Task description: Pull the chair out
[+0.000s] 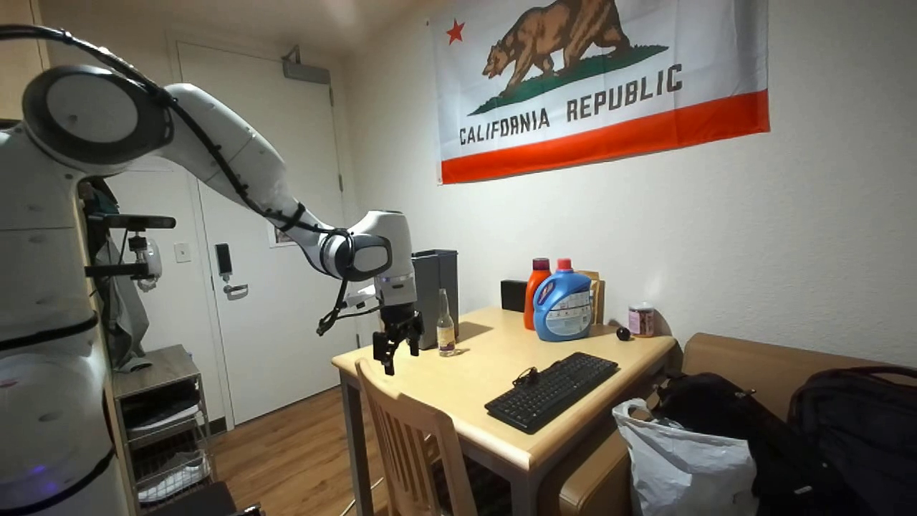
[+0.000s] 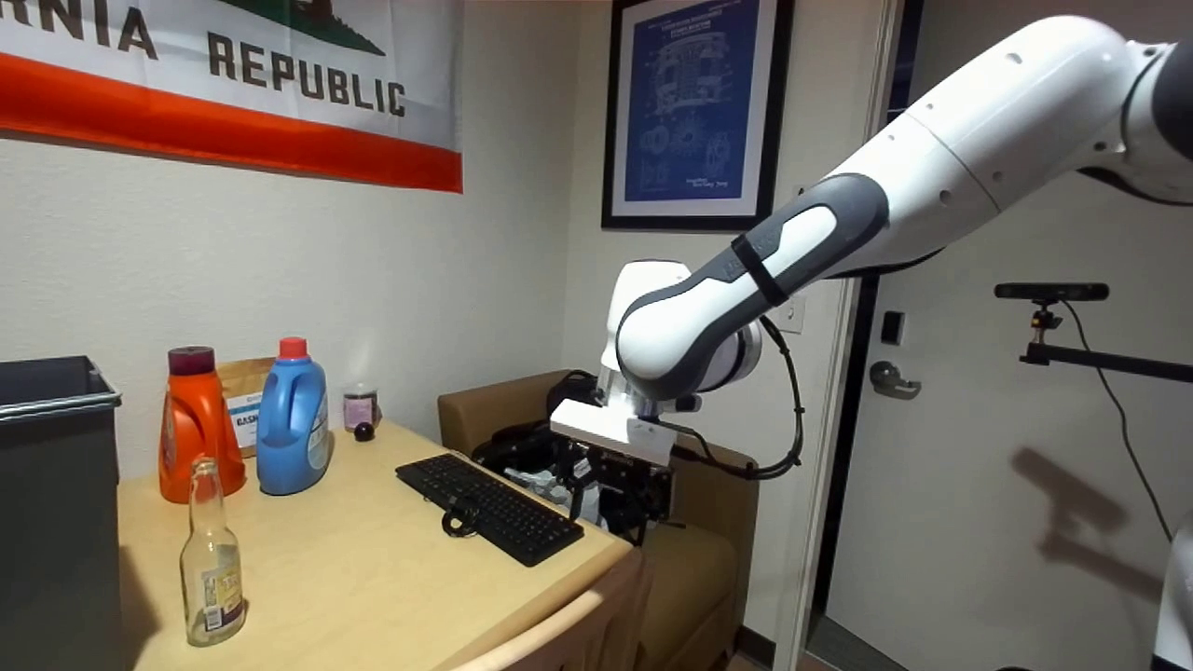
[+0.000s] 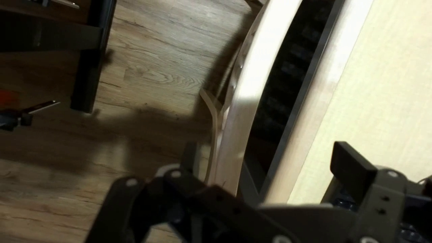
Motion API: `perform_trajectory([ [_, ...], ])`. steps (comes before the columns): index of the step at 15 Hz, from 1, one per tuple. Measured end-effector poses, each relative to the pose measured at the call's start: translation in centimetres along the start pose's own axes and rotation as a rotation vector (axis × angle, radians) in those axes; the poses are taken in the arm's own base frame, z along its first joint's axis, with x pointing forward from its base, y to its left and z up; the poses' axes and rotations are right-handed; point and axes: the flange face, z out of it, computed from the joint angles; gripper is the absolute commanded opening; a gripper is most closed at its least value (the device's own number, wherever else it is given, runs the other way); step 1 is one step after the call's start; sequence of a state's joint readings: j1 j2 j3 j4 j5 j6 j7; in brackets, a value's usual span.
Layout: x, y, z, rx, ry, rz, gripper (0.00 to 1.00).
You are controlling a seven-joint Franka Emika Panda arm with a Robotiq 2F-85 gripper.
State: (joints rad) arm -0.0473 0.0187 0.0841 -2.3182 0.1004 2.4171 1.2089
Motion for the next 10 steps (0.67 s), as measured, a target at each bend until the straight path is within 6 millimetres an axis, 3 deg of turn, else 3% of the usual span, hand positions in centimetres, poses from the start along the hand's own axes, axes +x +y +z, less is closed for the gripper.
perform_trajectory([
  [7,1.0,0.6,6.4,-0.121,-0.024,0.042,1.0],
  [10,1.0,0.7,8.3,-0.153,-0.031,0.043,1.0],
])
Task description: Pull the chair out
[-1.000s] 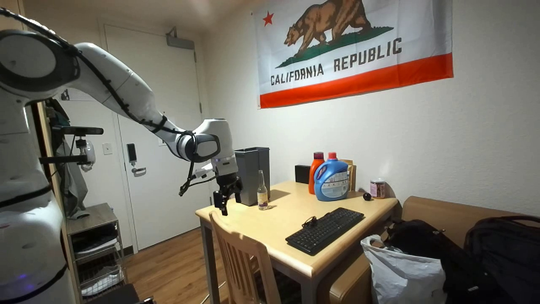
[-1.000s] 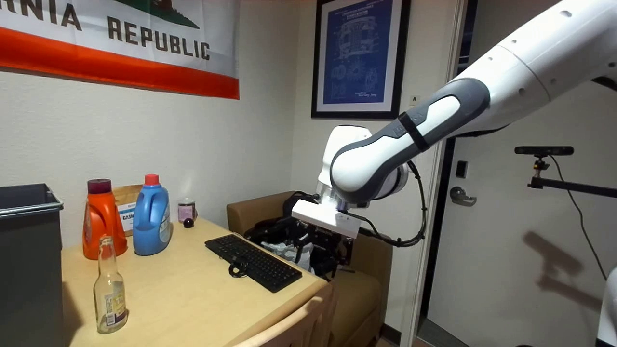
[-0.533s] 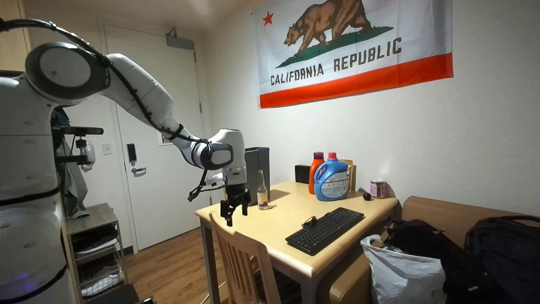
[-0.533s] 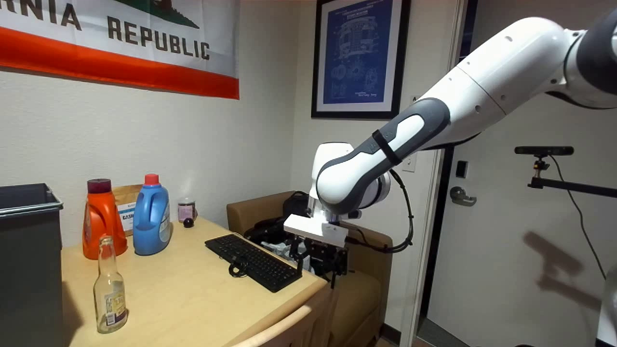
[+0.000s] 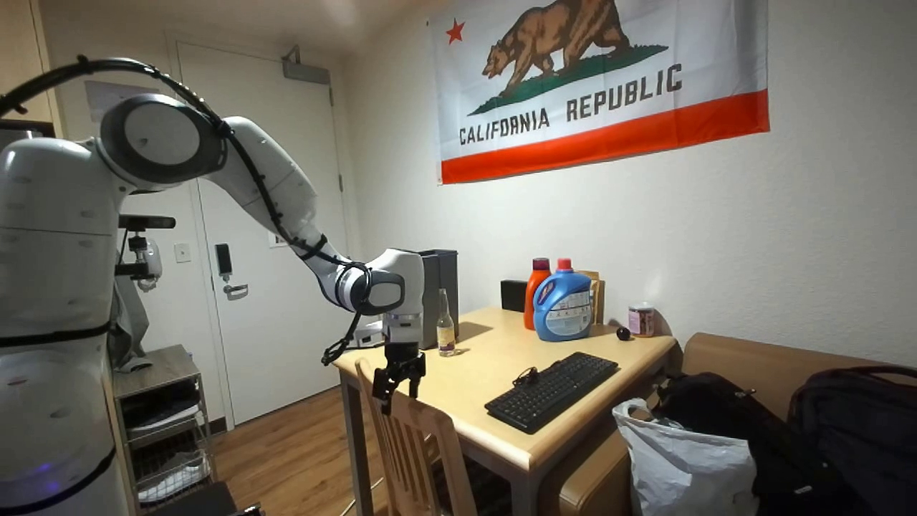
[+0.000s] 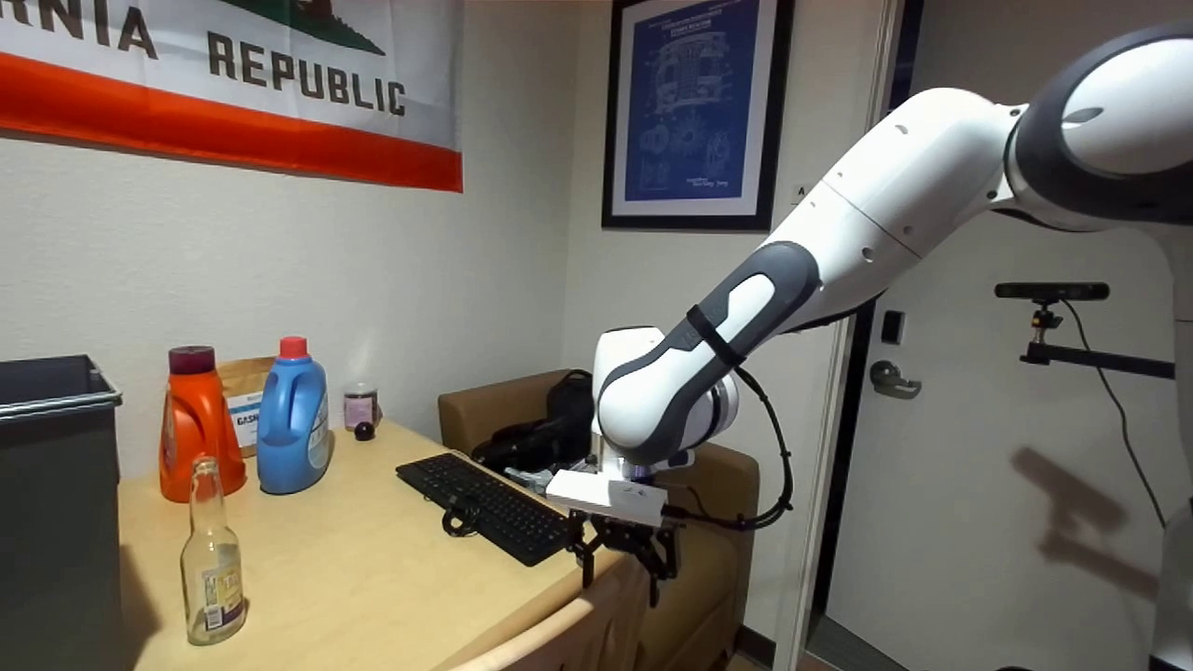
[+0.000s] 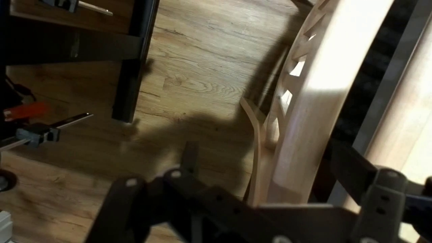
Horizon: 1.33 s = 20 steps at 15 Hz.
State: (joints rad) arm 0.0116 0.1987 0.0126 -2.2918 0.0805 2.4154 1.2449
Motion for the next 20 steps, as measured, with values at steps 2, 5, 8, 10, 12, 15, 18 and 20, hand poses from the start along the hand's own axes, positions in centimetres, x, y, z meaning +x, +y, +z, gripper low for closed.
perform_trajectory([
  [2,-0.1,-0.2,0.6,-0.008,0.001,-0.004,1.0],
  [5,-0.2,-0.5,1.2,-0.012,0.011,-0.015,0.68],
  [8,-0.5,-0.9,0.9,-0.002,0.026,-0.028,0.42],
  [10,-0.7,-1.3,0.6,0.014,0.038,-0.028,0.27],
  [12,-1.0,-1.6,0.2,0.035,0.047,-0.033,0.12],
  [15,-1.2,-1.6,0.0,0.05,0.051,0.0,0.11],
  [18,-1.2,-1.5,0.0,0.056,0.052,0.014,0.11],
  [20,-1.3,-1.3,0.0,0.062,0.053,0.014,0.11],
])
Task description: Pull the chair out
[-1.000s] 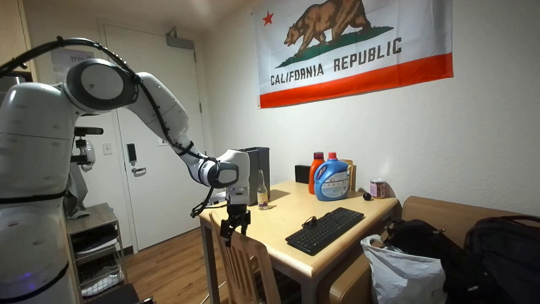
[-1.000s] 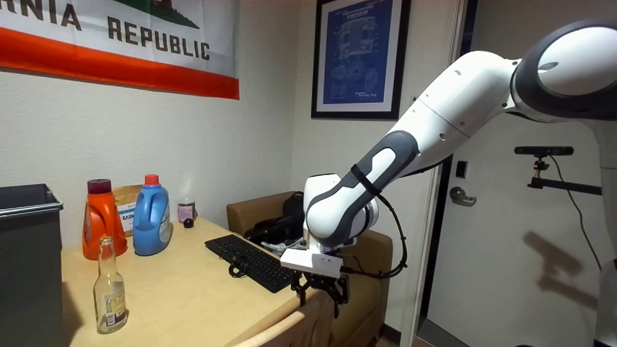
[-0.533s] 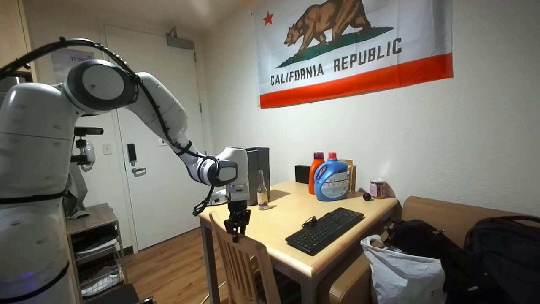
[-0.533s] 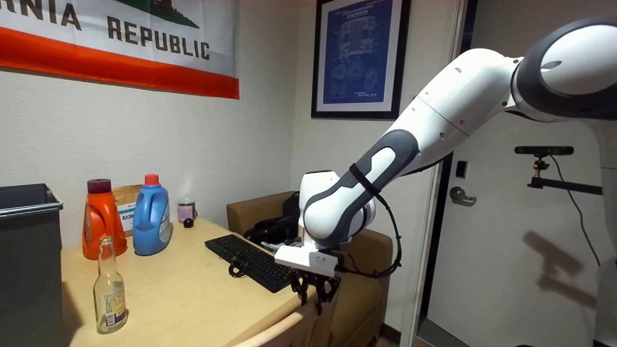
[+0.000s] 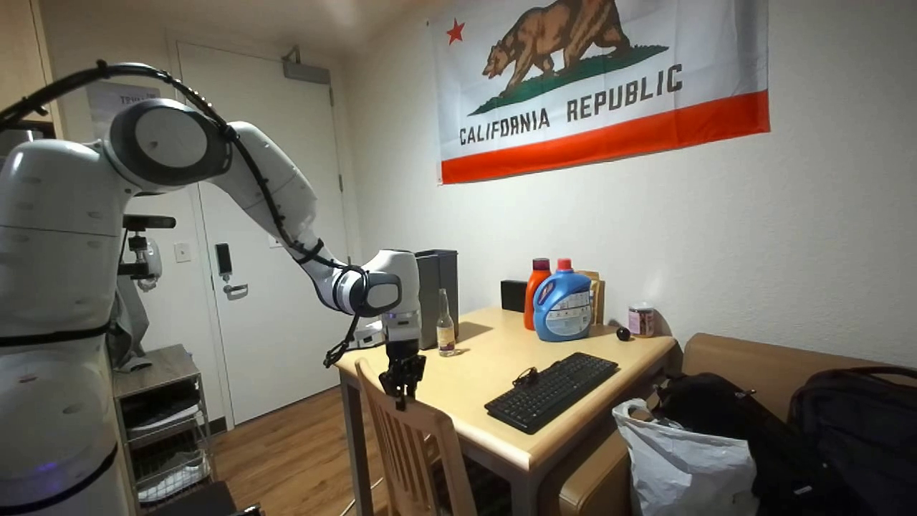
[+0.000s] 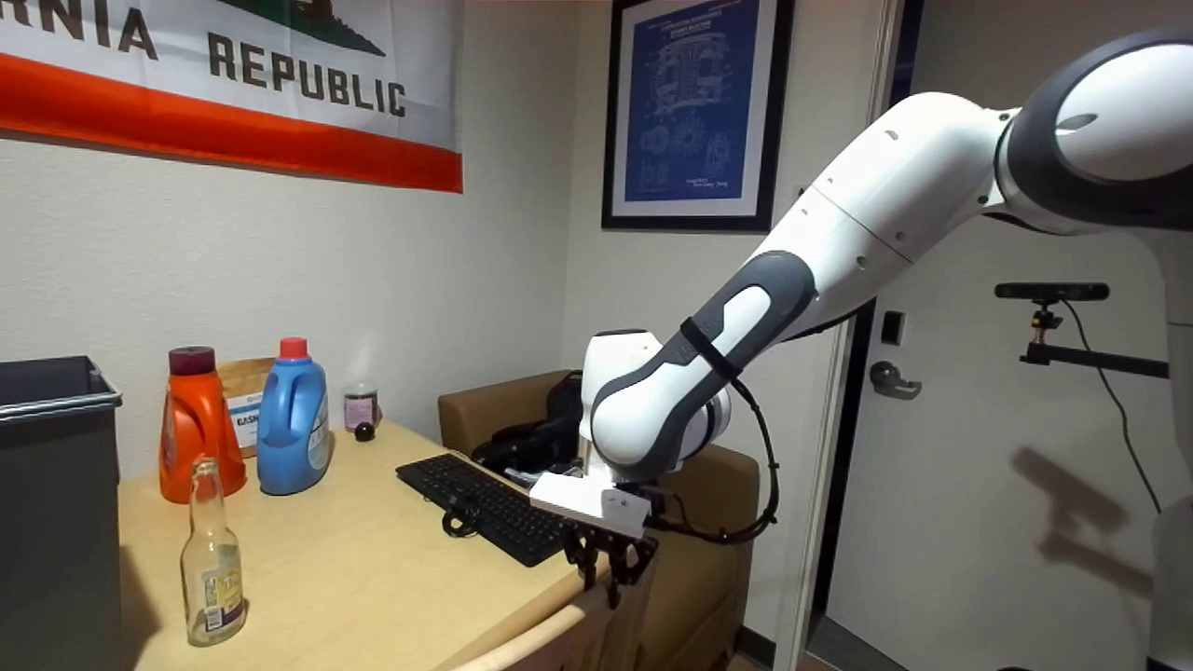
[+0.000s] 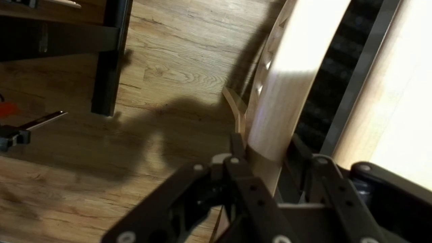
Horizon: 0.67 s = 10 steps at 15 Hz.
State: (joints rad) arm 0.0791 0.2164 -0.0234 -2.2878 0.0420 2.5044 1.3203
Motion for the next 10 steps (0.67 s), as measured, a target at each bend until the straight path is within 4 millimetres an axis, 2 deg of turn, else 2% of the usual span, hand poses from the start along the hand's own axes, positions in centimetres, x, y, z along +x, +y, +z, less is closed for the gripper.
perform_trajectory([
  [4,-0.2,0.5,0.0,0.027,0.008,-0.005,0.11],
  [10,-0.6,2.3,0.1,0.12,0.024,-0.03,0.11],
])
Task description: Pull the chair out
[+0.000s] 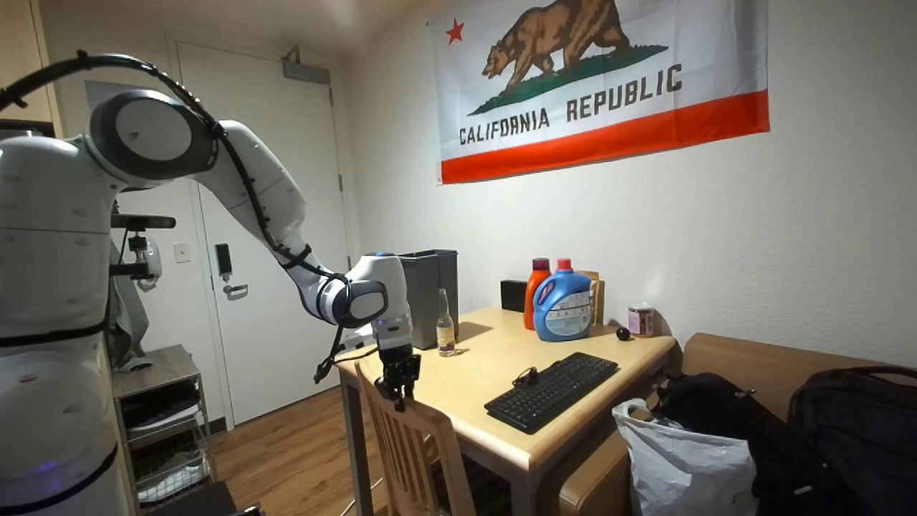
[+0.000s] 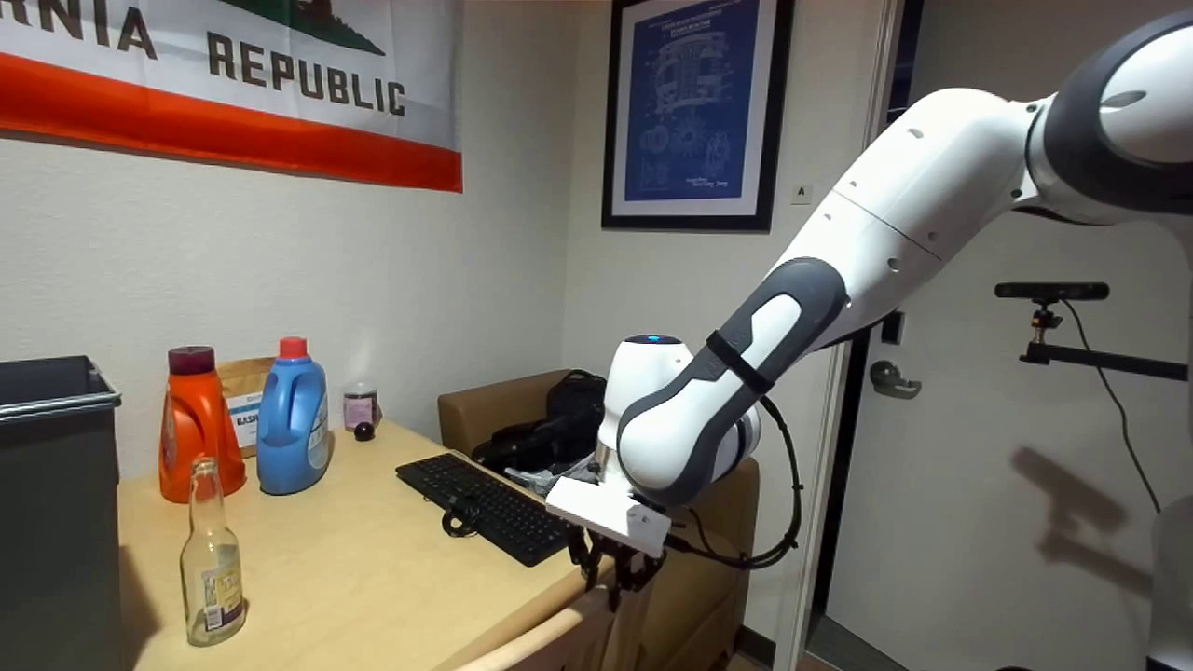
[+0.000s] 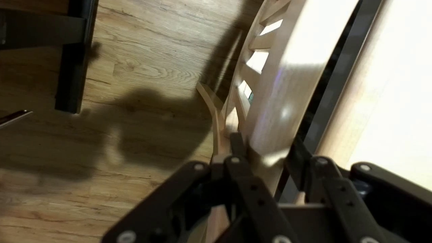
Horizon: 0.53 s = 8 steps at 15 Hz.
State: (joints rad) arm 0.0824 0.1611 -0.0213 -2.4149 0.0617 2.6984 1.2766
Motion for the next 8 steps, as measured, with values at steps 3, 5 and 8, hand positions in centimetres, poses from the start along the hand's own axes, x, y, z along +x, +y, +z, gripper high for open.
perform_trajectory([
  [3,-0.3,1.0,-0.1,0.022,-0.003,0.0,0.11],
  [5,-0.6,1.6,-0.2,0.024,-0.008,0.008,0.11],
  [8,-1.0,2.5,-0.3,0.021,-0.015,0.021,0.11],
])
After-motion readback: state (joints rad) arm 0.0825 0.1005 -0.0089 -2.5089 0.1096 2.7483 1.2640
